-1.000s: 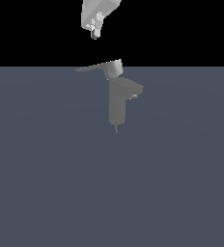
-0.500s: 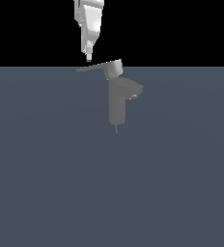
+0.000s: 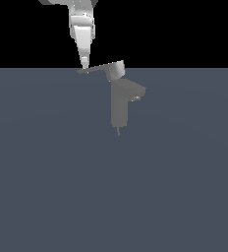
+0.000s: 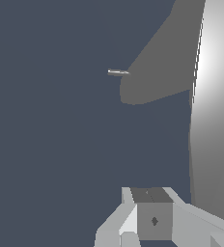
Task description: Turn on the faucet by rotating a designated handle.
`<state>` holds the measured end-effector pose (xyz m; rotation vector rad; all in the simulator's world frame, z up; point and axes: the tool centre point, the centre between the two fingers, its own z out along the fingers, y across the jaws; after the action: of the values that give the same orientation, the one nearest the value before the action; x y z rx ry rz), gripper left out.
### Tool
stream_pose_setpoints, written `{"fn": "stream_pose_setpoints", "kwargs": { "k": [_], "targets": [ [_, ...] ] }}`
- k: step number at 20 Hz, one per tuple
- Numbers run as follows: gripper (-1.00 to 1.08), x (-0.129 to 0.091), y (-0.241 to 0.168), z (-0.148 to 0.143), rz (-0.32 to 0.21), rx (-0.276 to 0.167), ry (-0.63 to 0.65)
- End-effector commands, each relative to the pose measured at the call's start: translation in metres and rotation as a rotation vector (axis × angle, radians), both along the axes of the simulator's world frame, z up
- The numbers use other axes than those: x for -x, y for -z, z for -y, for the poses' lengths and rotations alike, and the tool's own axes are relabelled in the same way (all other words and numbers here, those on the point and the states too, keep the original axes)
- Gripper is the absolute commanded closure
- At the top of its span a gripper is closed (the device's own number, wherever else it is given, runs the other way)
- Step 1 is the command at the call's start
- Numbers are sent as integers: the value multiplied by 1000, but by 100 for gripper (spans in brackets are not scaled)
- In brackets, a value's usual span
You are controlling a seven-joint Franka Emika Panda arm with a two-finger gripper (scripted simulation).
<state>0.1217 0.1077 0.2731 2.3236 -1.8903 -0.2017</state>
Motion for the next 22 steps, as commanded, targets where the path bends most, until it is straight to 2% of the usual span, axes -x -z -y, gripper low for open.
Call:
{"fn": "stream_pose_setpoints", "kwargs": {
  "k": [1,9,22],
  "targets": [
    [108,-2,7,-4,-2,11,12],
    [108,-3,10,-6,-2,17,17],
    [108,20,6,-3,-2,17,17]
  ]
}}
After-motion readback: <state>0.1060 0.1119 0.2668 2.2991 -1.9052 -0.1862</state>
